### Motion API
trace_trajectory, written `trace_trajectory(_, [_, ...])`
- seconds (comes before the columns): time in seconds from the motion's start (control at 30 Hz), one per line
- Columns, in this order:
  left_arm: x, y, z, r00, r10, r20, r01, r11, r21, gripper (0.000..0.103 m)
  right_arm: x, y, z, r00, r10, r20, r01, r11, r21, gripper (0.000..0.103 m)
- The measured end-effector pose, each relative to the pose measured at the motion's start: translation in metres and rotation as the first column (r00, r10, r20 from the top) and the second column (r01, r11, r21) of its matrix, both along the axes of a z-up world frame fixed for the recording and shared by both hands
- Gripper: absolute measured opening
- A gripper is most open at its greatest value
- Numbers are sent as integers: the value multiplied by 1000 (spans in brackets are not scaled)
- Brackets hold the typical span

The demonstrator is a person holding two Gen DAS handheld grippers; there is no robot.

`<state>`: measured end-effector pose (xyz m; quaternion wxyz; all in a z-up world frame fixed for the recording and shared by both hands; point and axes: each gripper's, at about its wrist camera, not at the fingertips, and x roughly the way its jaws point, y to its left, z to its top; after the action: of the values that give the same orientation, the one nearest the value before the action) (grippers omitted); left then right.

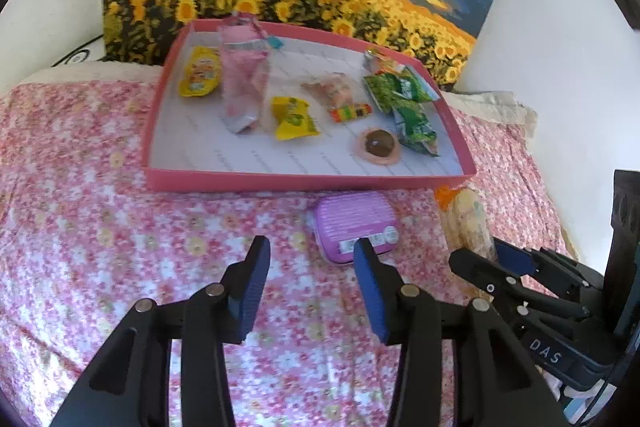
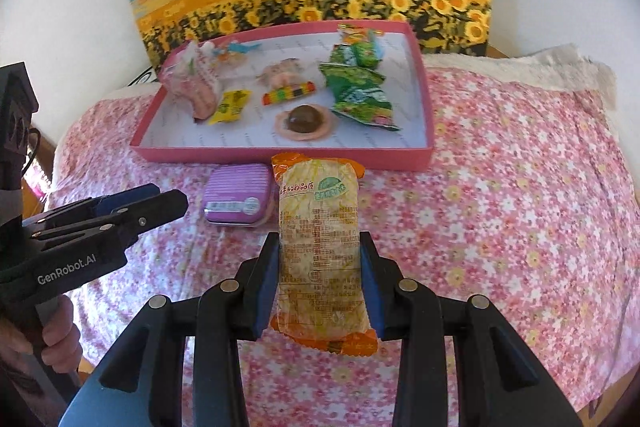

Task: Organize snacks
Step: 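Hold the cracker roll in right tool while left tool grasps the purple tin, then carry the purple tin in left tool while right tool carries cracker roll into box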

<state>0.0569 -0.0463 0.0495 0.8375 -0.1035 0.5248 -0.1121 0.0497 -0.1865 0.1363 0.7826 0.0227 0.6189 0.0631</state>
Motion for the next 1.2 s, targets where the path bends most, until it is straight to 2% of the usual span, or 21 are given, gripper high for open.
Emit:
trace_trajectory(0.33, [12,-25,-7,1000,-17,-9,17,1000,-19,61,0,-23,-2,1000,-21,-8,21,1000,-1,38])
trace_trajectory(0.57, [19,-37,-19,999,-3,-39,3,1000,-9,63,0,-34,-2,999,-32,-10,32,999,8,38])
trace_trajectory(0.87, [25,-48,-27,998,34,-45,-32,999,38,65,3,-40,-7,1000,-19,-9,20,999,33,38])
trace_trajectory(1.2, [24,-62,-35,997,74,-32,-70,990,119,65,8,-44,-16,1000,24,-20,-22,996,83,38])
